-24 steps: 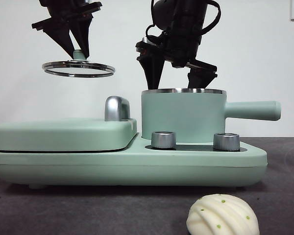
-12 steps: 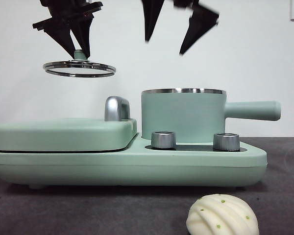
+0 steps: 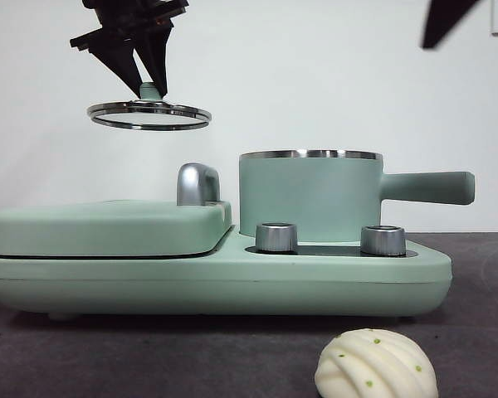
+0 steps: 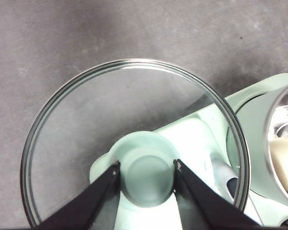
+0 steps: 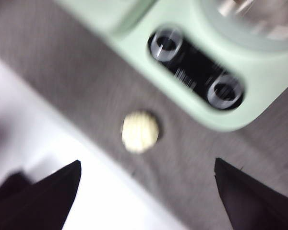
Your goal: Put the buns in a small steamer
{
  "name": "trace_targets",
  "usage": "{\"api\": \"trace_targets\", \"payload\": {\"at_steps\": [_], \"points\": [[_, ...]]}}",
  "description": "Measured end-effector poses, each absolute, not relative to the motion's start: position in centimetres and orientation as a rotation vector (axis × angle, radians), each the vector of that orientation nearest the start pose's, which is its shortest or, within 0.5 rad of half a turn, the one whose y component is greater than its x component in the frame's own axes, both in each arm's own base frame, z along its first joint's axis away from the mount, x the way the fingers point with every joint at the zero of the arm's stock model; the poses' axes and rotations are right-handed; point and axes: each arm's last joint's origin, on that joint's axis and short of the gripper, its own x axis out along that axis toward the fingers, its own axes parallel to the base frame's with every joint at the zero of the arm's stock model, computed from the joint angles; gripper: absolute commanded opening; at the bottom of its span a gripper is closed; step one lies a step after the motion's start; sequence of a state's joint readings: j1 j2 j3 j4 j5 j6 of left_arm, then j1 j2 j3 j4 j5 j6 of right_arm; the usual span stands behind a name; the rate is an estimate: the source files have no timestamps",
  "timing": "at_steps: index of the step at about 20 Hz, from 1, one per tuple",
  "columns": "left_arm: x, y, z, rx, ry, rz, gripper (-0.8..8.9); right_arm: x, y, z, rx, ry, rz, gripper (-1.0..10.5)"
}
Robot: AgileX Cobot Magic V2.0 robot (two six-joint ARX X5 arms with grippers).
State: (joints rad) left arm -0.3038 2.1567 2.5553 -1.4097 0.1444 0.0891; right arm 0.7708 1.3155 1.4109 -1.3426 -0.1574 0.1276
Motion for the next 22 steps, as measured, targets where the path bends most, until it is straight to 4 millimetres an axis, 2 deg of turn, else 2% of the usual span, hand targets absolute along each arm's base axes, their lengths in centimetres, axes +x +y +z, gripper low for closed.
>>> {"api": "trace_targets", "payload": {"at_steps": [4, 8, 12, 16, 22], "points": [[39.9, -13.0, 39.2, 0.162, 0.997, -0.456, 1.15, 13.4, 16.4, 30.0, -0.327, 1.369, 0.726, 4.4], [39.9, -13.0, 39.2, 0.159, 0.998, -0.454, 1.15, 13.3, 18.2, 25.1, -0.246, 1.293, 0.749, 4.4], [39.9, -13.0, 39.2, 0.159, 0.998, -0.454, 1.15, 13.1, 18.2, 20.7, -0.198, 1.291, 0.713, 4.4], [39.9, -13.0, 39.2, 0.159, 0.998, -0.454, 1.15, 13.0, 17.8, 18.5, -0.202, 1.273, 0.667, 4.4], [39.9, -13.0, 39.2, 0.158, 0.998, -0.454, 1.15, 13.3, 18.2, 18.4, -0.179, 1.242, 0.686, 4.0]]}}
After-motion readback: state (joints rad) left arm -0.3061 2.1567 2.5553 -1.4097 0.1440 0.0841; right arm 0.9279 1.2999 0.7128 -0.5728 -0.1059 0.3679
